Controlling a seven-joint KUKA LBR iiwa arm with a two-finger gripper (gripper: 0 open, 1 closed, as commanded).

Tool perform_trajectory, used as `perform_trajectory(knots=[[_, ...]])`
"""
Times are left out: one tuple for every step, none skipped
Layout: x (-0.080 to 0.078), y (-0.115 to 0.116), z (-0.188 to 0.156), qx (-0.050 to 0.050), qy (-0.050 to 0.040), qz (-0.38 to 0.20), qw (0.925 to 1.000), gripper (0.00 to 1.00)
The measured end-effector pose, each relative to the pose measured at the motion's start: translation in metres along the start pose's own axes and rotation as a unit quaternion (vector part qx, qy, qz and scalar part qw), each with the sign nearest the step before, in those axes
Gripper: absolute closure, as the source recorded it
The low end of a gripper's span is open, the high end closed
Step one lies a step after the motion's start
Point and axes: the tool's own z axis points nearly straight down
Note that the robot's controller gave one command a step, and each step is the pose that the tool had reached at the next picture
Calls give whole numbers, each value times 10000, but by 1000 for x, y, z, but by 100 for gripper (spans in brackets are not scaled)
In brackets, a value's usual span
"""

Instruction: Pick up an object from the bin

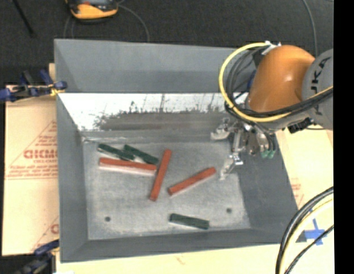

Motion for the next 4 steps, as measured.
perform_trajectory(knots=[[27,4,96,32,-149,-217,9996,100],[34,3,99,18,-12,-226,9997,0],[33,3,99,20,-29,-227,9997,0],[29,-1,99,20,-41,-681,9977,0]])
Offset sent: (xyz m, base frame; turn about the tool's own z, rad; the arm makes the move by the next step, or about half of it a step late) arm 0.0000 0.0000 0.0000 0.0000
